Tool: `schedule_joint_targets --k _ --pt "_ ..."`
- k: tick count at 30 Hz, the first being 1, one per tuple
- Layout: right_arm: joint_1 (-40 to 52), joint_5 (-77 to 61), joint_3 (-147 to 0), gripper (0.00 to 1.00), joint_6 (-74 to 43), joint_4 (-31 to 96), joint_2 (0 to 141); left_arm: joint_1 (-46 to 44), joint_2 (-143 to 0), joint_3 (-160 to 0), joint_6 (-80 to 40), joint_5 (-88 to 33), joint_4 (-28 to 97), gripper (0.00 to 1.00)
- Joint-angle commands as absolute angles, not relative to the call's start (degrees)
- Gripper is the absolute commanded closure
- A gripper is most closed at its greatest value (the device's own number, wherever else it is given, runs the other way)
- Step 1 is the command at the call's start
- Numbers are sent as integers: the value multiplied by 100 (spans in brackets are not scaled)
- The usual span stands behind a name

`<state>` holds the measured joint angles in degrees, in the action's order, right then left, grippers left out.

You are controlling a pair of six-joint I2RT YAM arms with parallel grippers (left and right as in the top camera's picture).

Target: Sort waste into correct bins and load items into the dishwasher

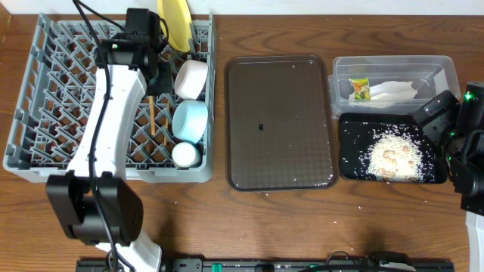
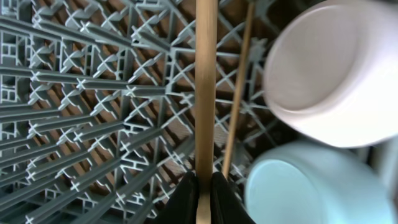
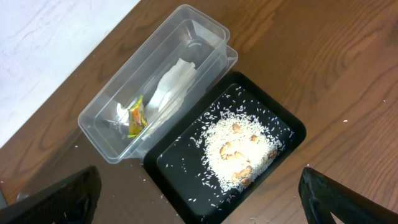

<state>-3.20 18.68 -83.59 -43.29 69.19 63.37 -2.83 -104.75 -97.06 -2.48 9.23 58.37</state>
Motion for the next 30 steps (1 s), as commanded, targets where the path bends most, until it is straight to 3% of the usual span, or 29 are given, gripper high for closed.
schedule_joint_targets --k 1,3,5,7,18,23,26,27,30 --pt "-336 1946 -8355 1 -4278 6923 6366 -202 -10755 -9679 -21 969 5815 92" --pt "-336 1946 -8355 1 -4278 6923 6366 -200 -10916 -9682 -21 969 5811 87" --pt "-336 1946 -8355 1 -4276 6923 6366 -200 -11006 -9682 -23 969 5811 61" --pt "-336 1946 -8355 1 -4278 6923 6366 -200 -11019 -9682 -25 967 5815 51" --pt "-336 1946 -8355 1 -4276 6925 6366 -200 -9998 -9915 -504 934 6281 46" --pt "-336 1946 -8355 1 -4278 6923 6366 -200 -9015 -9913 -502 687 6713 30" --pt "-336 1946 -8355 1 -4276 6923 6366 -200 -8538 -9913 -502 687 7026 28" --pt "-336 1946 -8355 1 -4276 6923 6366 -200 -8425 -9913 -502 687 7122 19" --pt "-336 1946 -8355 1 -4278 6925 6366 -200 -8154 -9913 -499 687 7301 16"
